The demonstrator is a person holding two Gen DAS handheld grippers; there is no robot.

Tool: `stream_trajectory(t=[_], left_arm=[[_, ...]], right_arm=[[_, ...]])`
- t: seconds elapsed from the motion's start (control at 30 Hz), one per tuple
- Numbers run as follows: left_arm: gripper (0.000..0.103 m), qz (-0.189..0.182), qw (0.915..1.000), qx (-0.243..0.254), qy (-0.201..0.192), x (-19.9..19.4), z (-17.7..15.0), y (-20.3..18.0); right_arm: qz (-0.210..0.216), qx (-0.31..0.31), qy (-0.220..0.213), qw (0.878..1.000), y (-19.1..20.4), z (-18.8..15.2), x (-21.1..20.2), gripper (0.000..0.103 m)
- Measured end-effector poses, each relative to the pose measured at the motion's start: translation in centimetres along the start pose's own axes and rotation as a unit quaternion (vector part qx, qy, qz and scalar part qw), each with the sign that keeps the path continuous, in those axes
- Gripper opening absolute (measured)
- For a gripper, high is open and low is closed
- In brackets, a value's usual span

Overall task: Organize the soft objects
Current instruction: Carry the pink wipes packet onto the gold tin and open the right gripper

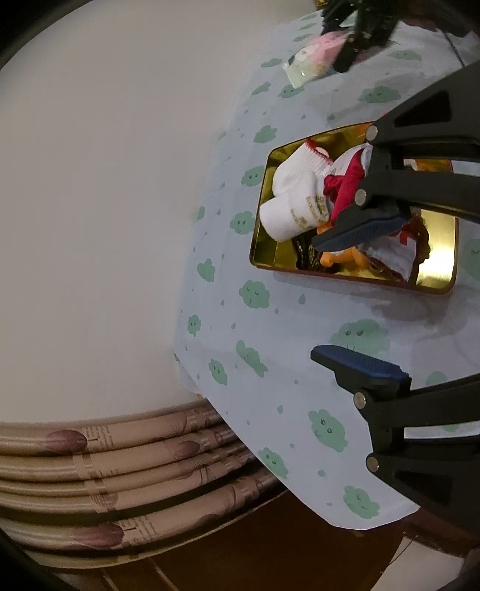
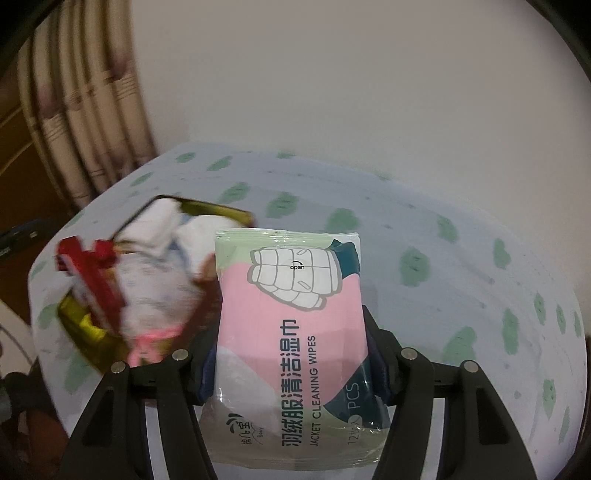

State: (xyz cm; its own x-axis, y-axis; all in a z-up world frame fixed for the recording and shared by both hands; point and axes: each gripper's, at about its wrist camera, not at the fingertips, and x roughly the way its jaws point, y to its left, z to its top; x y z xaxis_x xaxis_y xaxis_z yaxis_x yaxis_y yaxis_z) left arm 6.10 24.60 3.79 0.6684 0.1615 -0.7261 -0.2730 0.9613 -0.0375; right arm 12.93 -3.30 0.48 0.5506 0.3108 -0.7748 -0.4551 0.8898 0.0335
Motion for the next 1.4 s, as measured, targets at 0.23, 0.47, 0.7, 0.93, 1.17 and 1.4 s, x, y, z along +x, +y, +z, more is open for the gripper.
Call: stream_trajectory(t=[0.23,0.47,0.7,0.93,1.17,1.4], left_arm=[[0.054,0.027,0.9995,-0.016,0.005,0.7,0.0,1.6],[0.054,0.031,0.9988,-0.037,0.0,0.6,0.0,2.8],[0.054,0.032,0.9987,-0.04,0.001,0.7,0.1,2.8],[0.054,0.029,0.9988,-0.039,0.002,0.8,-0.1,2.7],[0.054,0.022,0.999,-0.039,0.002,0.7,-0.1,2.5],[0.054,0.02,0.9991,-0.038,-0.003,0.6,-0.2,2.3]], right_arm=[[0.043,-0.029,0.012,0.999,5.0,0.8,1.3,0.061],[0.05,-0.048,0.031,0.997,8.0,1.4,4.3,0.061],[0.029,-0.048,0.035,0.998,8.5,2.7,7.2,0.061],[0.025,-0.044,0.039,0.998,9.0,3.6,8.9,0.061],[0.028,-0.038,0.035,0.998,9.3,3.5,8.6,0.064],[0.02,-0.032,0.022,0.999,9.5,3.9,7.6,0.077]])
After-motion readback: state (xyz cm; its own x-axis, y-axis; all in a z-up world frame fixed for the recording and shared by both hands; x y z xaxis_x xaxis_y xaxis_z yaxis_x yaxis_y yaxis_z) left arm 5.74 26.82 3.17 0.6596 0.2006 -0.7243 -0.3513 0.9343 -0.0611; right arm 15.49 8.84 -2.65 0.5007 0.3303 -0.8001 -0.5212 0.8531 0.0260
